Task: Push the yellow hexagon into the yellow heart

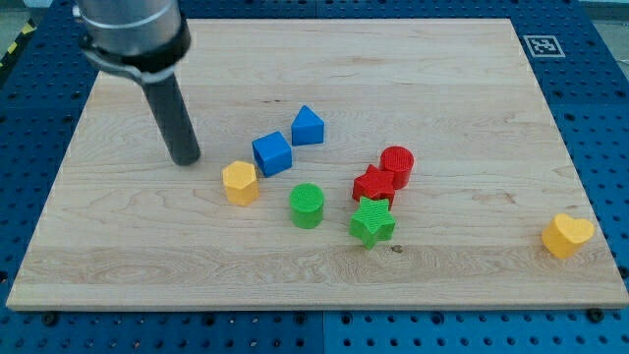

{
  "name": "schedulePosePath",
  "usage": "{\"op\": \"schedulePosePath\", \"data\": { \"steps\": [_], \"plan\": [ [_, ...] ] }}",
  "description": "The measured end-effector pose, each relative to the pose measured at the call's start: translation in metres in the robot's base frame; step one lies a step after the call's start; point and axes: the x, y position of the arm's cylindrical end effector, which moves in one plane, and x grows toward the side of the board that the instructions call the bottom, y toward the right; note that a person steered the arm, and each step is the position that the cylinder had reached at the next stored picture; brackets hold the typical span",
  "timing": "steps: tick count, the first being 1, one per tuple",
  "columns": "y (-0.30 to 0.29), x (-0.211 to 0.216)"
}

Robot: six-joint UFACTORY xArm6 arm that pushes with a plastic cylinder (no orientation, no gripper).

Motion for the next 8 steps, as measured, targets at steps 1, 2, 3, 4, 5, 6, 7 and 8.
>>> {"op": "schedulePosePath", "data": {
  "steps": [1,2,3,4,5,6,7,8],
  "plan": [
    [0.018,0.022],
    [0.030,0.022],
    [0.036,0.035],
    [0.050,0.045],
    [0.064,0.044],
    [0.078,0.044],
    [0.091,0.041],
    [0.105,0.033]
  ]
}}
